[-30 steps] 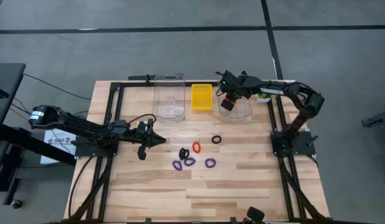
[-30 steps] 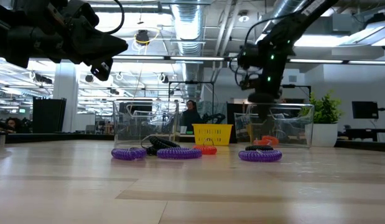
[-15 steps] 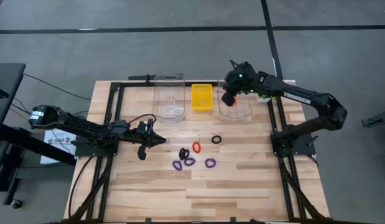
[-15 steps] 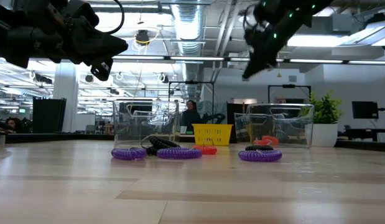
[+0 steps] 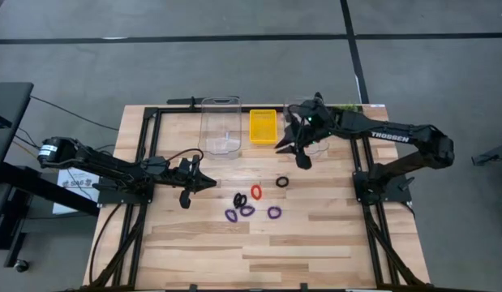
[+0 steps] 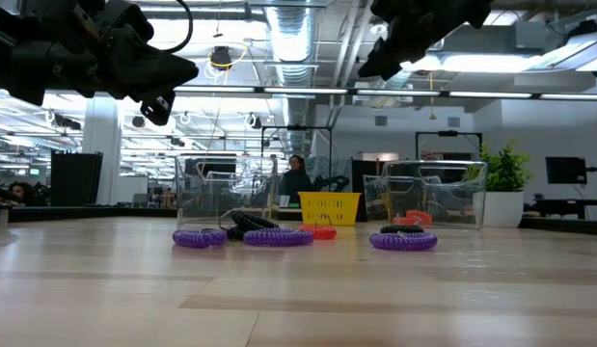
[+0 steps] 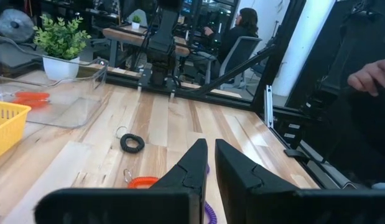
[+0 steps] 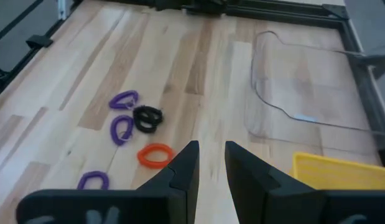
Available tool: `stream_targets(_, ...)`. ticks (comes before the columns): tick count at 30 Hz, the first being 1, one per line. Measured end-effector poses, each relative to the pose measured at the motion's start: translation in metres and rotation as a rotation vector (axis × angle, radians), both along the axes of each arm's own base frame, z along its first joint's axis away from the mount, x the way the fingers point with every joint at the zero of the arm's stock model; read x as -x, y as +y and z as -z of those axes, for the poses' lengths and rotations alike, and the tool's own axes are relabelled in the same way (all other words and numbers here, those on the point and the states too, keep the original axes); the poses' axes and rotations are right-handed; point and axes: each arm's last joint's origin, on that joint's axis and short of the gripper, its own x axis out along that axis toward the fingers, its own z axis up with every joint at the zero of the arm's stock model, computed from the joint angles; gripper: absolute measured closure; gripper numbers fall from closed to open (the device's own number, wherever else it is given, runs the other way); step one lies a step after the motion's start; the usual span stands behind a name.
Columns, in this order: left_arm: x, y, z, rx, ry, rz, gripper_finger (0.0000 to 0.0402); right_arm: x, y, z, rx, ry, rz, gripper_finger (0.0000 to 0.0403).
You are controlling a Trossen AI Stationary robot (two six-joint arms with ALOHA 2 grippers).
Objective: Sort spring keychains
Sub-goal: Put the orange spring keychain into the right transparent bin
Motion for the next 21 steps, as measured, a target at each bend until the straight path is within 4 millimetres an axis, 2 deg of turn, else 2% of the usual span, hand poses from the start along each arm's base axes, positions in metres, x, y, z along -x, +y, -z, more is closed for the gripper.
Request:
stream_targets(12,0.0,0.0,0.0,0.0,0.0,0.0,0.0372,-0.007,0.029,0.003,-0.026,0.009,-0.086,0.0333)
stream_targets(17,0.0,0.0,0.0,0.0,0.0,0.0,0.0372,-0.013,0.04,0.025,-0.05,0.077,-0.122,0.0333)
stream_targets(21,0.0,0.0,0.0,0.001,0.0,0.0,0.0372,-0.022,0.046,0.055,-0.098,0.158,-0.117,0.0333)
